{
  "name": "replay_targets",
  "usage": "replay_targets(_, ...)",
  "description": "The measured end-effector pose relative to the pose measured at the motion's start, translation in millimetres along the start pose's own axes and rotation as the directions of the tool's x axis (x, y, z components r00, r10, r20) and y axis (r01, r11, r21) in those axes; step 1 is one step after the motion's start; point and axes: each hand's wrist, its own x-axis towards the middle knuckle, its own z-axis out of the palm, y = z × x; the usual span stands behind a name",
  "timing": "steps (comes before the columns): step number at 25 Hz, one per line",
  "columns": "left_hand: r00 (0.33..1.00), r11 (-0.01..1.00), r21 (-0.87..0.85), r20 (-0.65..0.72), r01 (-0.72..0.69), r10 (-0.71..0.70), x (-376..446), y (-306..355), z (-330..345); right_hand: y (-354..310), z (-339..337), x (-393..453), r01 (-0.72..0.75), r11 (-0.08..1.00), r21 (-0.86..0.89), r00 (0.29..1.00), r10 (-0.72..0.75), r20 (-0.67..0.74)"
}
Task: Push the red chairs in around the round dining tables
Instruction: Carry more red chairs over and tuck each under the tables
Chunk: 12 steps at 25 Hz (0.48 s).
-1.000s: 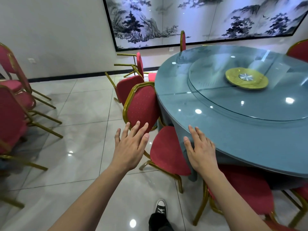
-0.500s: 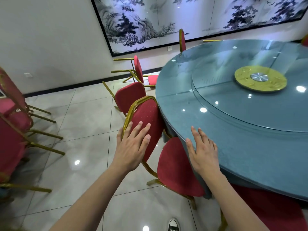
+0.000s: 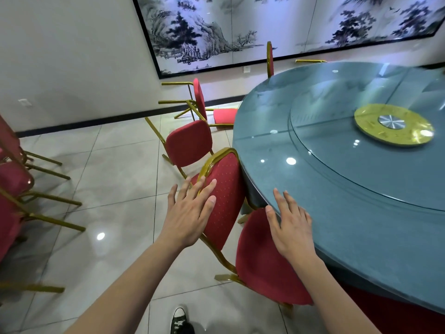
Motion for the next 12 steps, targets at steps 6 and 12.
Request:
replay_targets(6, 0.993, 0.994, 0.016, 0.033, -0.111, 0.110, 45, -83, -19, -64, 43, 13, -0.073, 0.997, 0.007, 0.996, 0.073, -0.060)
replay_targets(12, 0.974, 0.975, 0.004, 0.037, -0.222, 0.222, 67, -165, -40, -128, 86, 12, -0.224, 0.974, 0.023, 0.971, 0.226, -0.076)
